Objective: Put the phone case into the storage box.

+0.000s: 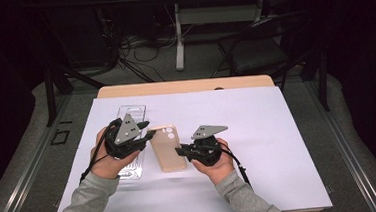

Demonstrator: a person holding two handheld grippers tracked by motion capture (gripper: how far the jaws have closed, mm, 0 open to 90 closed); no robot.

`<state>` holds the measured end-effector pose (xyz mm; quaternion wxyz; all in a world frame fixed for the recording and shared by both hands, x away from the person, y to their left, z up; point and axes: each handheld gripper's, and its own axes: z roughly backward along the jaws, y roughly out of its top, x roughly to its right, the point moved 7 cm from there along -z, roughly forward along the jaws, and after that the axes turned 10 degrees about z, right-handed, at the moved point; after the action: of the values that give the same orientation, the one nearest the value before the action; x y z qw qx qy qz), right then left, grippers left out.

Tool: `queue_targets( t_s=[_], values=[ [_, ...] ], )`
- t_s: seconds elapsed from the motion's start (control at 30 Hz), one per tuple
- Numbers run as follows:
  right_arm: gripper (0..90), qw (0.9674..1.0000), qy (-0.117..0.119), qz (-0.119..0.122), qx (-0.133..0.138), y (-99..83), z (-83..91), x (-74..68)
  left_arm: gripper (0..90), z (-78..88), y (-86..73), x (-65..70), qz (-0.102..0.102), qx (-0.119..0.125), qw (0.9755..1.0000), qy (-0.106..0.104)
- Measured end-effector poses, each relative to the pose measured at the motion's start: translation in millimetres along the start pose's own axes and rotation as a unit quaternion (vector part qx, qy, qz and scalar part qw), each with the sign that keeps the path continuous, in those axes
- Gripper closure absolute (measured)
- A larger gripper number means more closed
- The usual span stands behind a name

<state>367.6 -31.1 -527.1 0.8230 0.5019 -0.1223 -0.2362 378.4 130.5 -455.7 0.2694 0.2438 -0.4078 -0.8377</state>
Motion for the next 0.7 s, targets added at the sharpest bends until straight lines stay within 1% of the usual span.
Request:
queue_targets(
  t_s=[0.37,0.7],
  values=[
    [81.2,1.0000,0.002,0.000,-0.005,-1.0,-0.9,-0.4,70.7,0.0,-0.9,0.4,-0.004,-0.007,1.0000,-0.003],
    [81.2,1.0000,0.005,-0.001,-0.007,-1.5,-1.4,-0.7,77.5,-0.3,-1.9,1.8,-0.008,-0.014,0.9998,-0.008]
  ],
)
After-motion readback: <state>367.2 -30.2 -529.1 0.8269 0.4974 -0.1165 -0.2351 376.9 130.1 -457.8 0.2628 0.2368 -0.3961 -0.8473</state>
